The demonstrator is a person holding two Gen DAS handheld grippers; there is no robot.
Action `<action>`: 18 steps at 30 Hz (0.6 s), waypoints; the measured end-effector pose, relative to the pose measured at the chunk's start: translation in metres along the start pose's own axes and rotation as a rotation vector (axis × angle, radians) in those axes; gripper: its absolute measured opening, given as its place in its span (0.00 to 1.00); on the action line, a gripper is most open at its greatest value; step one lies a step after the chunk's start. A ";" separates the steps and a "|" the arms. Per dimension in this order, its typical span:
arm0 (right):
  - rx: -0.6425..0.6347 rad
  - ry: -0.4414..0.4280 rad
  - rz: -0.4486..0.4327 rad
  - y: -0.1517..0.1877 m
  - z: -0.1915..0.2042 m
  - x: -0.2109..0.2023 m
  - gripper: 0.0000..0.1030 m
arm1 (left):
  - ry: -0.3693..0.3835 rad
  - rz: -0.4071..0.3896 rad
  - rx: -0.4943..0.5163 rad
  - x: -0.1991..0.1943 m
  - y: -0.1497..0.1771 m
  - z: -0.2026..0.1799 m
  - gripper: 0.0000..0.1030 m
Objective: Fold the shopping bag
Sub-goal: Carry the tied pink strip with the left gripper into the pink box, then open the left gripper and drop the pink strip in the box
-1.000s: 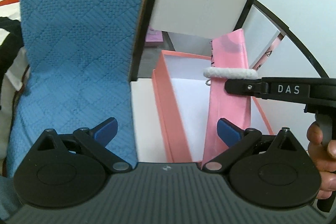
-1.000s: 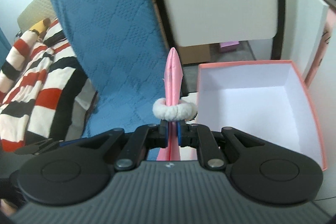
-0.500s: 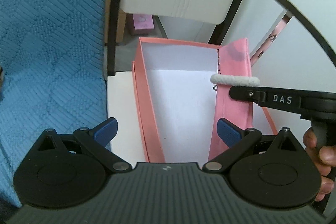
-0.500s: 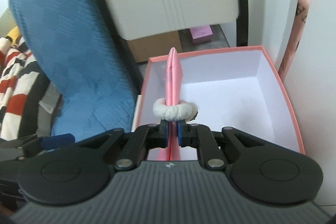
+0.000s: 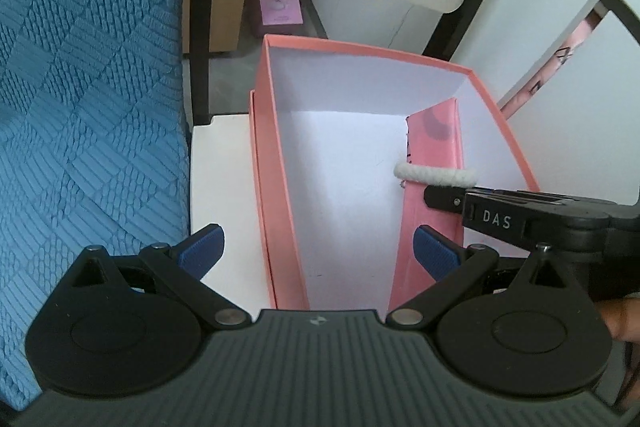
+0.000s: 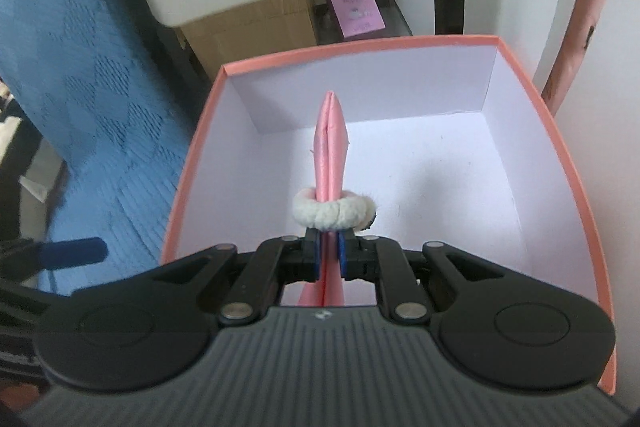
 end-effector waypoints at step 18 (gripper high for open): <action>0.033 0.048 -0.044 -0.009 -0.006 -0.017 0.85 | 0.030 -0.040 0.000 -0.029 -0.004 0.002 0.99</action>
Point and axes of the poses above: each gripper's, at about its wrist camera, not at the fingertips, and x roughly the way its jaws point, z to its left, y to its underside, the point moved 8 cm from there along x, roughly the way its jaws point, and after that the axes turned 4 degrees about y, right-handed, at the moved point
